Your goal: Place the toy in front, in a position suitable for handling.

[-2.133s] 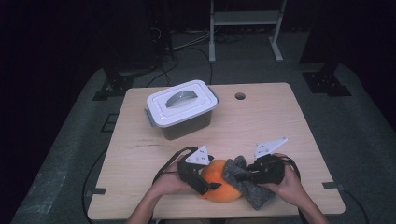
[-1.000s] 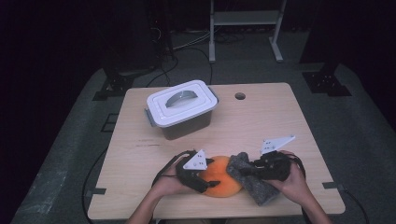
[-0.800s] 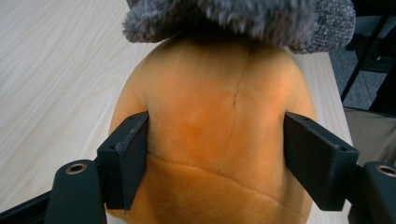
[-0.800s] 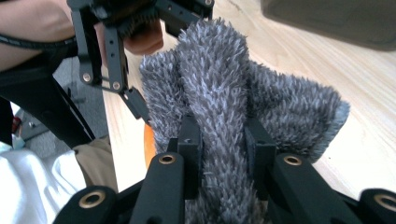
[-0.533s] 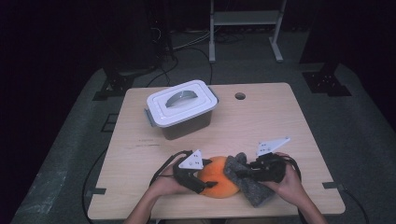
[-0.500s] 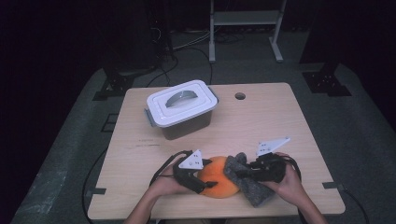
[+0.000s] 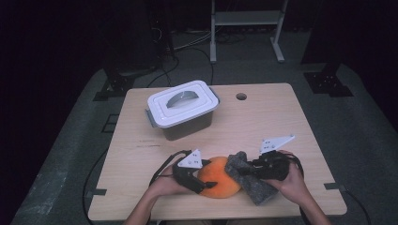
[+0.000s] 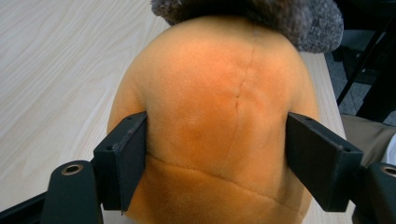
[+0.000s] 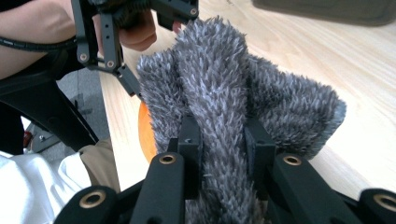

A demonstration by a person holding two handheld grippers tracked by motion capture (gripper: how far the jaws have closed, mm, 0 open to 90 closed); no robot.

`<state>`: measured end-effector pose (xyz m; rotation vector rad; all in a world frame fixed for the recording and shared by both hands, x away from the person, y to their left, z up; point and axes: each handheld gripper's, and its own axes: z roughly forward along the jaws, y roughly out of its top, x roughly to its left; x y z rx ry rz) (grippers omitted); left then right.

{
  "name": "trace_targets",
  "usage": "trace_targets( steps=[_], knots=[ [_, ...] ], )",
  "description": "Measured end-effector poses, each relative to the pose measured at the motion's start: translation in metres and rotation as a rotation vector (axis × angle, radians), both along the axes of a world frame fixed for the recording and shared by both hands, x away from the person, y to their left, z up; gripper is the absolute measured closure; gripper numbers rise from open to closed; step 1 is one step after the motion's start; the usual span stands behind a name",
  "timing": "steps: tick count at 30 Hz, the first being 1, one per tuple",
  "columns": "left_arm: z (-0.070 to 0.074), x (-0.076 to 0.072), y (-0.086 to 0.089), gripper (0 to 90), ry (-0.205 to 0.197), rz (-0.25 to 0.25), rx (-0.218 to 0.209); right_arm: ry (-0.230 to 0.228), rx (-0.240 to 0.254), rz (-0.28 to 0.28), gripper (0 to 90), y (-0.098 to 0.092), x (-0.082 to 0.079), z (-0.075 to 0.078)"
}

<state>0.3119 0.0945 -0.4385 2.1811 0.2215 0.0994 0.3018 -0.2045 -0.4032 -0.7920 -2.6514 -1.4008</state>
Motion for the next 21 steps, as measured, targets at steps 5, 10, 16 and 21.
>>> trace_targets(
  steps=[5, 10, 16, 21],
  knots=[
    [-0.001, 0.002, 0.004, 24.5, 0.013, -0.009, -0.006, 0.035, 0.014, -0.003, 72.4, -0.005, -0.002, -0.015],
    [-0.002, 0.004, 0.005, 24.4, 0.022, -0.011, -0.012, 0.068, -0.011, -0.030, 72.4, -0.017, -0.005, -0.026],
    [-0.005, 0.006, 0.007, 24.4, 0.038, 0.001, -0.025, 0.052, -0.005, -0.052, 72.5, -0.023, -0.004, -0.017],
    [-0.005, 0.007, 0.010, 24.5, 0.041, 0.000, -0.024, 0.036, 0.005, -0.032, 72.5, -0.011, 0.003, -0.009]
  ],
)
